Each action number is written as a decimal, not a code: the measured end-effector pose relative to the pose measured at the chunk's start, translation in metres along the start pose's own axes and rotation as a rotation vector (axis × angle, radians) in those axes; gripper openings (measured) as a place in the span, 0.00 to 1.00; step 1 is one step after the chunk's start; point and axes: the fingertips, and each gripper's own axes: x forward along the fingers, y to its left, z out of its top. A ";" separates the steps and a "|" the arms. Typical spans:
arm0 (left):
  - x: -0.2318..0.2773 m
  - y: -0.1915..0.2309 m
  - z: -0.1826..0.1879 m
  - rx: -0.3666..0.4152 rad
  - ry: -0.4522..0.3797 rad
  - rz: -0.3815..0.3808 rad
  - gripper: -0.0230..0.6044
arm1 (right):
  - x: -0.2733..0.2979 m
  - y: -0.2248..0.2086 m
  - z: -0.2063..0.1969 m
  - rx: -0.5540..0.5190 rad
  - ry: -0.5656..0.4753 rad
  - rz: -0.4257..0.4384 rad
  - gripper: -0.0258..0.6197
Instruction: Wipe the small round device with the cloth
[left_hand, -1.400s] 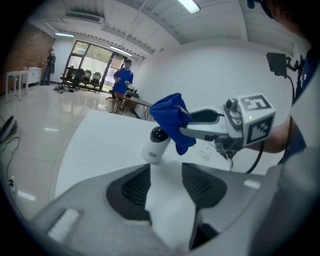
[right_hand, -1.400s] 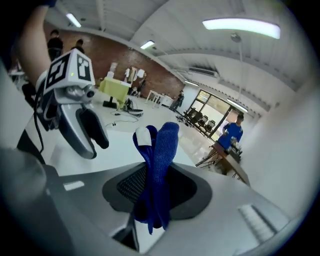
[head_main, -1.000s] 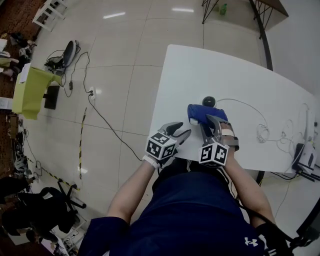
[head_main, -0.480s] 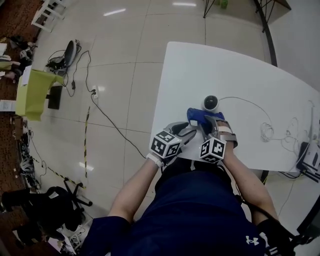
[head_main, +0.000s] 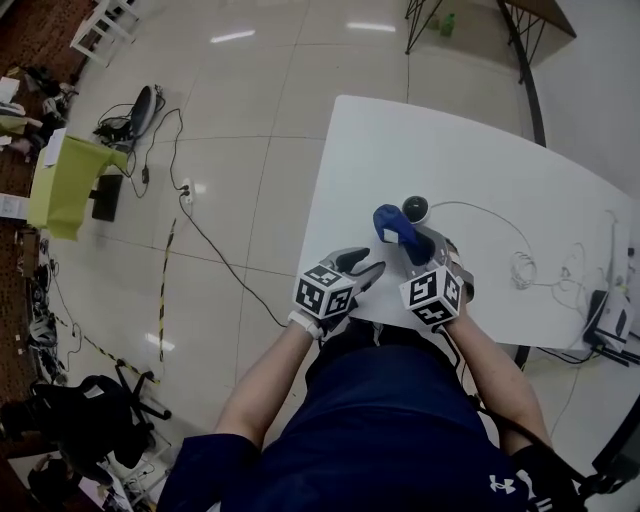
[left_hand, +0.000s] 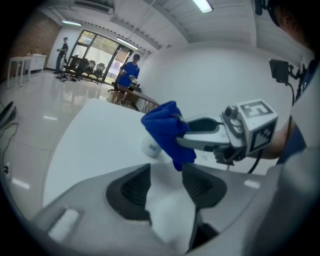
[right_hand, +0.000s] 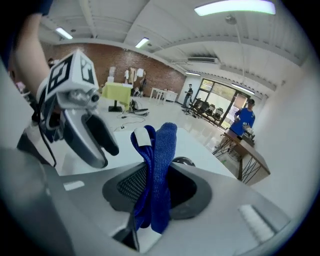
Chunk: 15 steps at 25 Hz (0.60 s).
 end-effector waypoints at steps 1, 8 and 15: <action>0.001 -0.002 0.000 0.003 -0.003 -0.002 0.35 | -0.006 -0.008 0.005 0.048 -0.017 -0.001 0.23; 0.004 -0.011 0.022 0.098 -0.035 0.027 0.35 | -0.037 -0.076 0.013 0.358 -0.156 -0.003 0.23; 0.023 -0.007 0.071 0.247 -0.117 0.133 0.35 | -0.024 -0.110 -0.018 0.435 -0.134 0.176 0.23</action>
